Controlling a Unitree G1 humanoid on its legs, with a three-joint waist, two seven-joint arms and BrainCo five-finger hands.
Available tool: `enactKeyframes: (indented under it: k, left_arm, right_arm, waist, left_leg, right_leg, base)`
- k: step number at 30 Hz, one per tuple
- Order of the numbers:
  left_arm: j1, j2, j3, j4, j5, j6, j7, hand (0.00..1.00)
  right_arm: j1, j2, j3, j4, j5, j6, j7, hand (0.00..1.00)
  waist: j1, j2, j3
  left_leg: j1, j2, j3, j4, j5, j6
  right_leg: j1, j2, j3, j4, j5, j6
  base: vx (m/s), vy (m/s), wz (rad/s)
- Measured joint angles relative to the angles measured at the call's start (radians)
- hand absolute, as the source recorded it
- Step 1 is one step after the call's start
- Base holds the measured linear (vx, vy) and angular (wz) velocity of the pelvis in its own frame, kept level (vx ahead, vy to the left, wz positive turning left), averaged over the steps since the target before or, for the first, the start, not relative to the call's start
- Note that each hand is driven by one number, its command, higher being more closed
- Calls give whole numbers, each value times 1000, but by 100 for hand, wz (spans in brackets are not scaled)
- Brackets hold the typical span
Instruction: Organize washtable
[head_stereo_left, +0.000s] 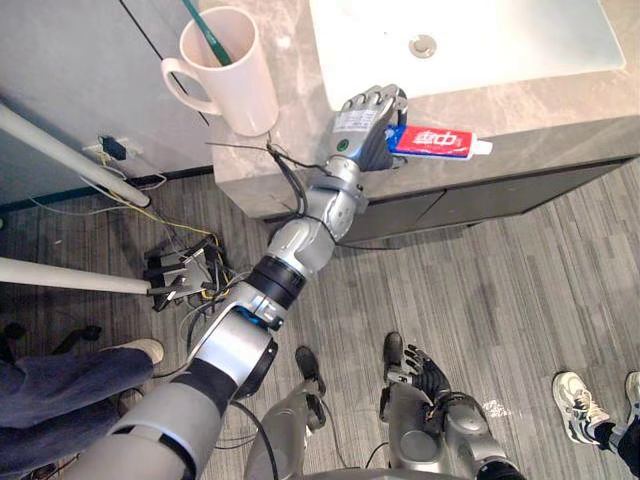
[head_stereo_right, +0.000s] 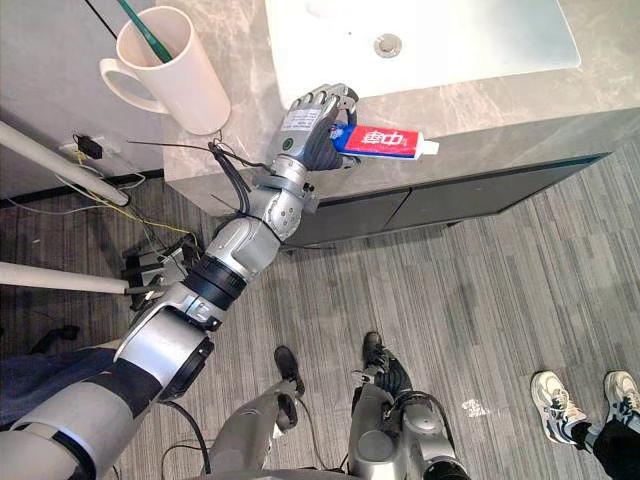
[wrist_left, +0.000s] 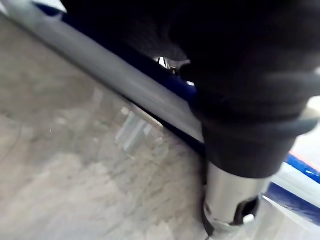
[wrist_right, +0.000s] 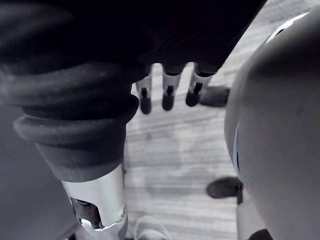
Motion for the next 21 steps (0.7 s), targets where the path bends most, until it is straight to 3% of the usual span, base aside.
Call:
enactKeyframes:
  k: [9,11,15,21]
  left_arm:
    - [12,-1,-7,-25,-3,19,0,100]
    - [27,-2,-19,-69,-6,48,-5,100]
    - [113,0,-34,-230,-68,62,-5,100]
    - [153,-15,-79,-560,-160,-32,-2,100]
  right_arm:
    - [1,0,0,16,-11,0,4,0]
    - [1,0,0,23,-12,0,5,0]
    - [8,-4,-4,24,-13,4,5,0]
    - [21,-16,-10,45,-49,8,11,0]
  waist:
    - [-3,2,1]
    - [-3,6,3]
    - [0,11,5]
    - [50,34,-7]
  left_leg:
    - [13,-8,-7,0,2,1]
    - [15,-8,-8,-1,2,1]
    - [35,-10,-44,-1,2,1]
    - [63,-12,-91,-4,0,0]
  right_leg:
    - [17,-1,-3,-1,0,0]
    - [20,-1,-4,-3,0,0]
    - [52,1,-14,-16,-1,0]
    - [105,-3,-57,-18,-15,-1]
  base:
    - [0,1,0]
    - [0,0,0]
    - [30,-10,5]
    - [-6,3,20]
